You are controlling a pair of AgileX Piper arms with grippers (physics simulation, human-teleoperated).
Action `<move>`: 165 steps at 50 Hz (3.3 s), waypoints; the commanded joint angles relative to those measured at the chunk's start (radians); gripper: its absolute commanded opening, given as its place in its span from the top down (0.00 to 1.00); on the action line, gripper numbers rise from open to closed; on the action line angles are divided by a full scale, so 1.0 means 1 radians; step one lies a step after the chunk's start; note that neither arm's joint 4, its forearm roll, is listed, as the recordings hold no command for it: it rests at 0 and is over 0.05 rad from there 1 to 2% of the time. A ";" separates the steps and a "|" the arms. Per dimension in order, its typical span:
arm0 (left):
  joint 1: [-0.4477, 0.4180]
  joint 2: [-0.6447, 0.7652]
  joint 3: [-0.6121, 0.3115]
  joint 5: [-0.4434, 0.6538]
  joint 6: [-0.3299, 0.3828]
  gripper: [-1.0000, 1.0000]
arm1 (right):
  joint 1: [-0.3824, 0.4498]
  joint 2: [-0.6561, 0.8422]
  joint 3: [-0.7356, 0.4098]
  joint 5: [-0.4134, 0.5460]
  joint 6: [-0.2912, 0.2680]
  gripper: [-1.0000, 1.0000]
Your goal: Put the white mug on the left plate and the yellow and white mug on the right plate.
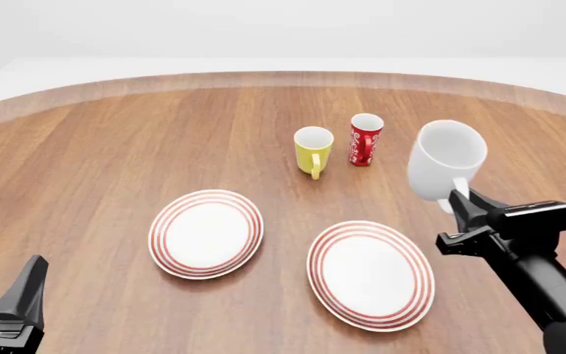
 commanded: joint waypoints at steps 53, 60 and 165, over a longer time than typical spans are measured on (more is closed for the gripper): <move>0.000 0.000 0.000 0.000 0.000 0.00 | 0.394 0.135 -0.296 0.064 -0.029 1.00; 0.000 0.000 0.000 0.000 0.000 0.00 | 0.426 0.196 -0.338 0.042 -0.029 1.00; 0.000 0.000 0.000 0.000 0.000 0.00 | 0.707 0.704 -0.631 0.013 0.010 1.00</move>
